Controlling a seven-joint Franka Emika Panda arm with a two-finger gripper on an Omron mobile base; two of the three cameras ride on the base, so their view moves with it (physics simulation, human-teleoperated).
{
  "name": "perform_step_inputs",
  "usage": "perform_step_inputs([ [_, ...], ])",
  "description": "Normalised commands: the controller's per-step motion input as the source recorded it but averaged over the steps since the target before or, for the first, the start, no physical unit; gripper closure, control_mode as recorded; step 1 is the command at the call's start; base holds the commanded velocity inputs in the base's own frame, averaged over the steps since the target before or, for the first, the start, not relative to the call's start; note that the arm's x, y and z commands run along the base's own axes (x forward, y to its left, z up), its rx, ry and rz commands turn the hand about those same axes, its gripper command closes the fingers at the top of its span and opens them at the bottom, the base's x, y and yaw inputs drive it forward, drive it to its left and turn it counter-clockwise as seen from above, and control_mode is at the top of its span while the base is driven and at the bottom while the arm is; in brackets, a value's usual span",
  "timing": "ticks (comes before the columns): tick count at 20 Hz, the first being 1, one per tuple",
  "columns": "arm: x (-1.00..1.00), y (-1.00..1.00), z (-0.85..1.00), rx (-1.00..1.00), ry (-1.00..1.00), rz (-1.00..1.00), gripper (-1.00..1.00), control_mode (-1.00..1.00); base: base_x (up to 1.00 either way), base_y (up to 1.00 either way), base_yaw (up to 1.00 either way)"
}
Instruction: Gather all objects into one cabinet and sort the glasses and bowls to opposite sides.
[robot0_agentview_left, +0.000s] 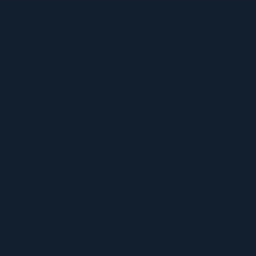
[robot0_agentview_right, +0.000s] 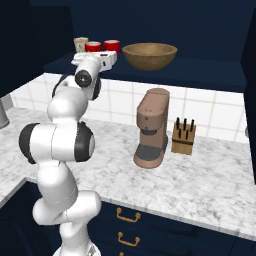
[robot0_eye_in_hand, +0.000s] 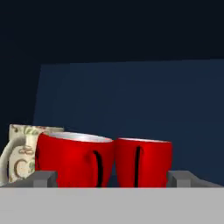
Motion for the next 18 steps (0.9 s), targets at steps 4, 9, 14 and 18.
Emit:
perform_step_inputs([
  [4,-1.0,0.91,-0.97,-0.06,-0.16,0.14,-1.0,-1.0,0.0,0.0,0.0],
  [9,-0.89,0.42,-0.06,0.05,0.07,0.12,-1.0,-1.0,0.0,0.0,0.0],
  [14,-1.0,-0.3,0.77,0.21,0.13,0.0,-1.0,-1.0,0.0,0.0,0.0],
  [18,-1.0,-0.29,0.07,0.13,0.24,0.0,-1.0,-1.0,0.0,0.0,0.0],
])
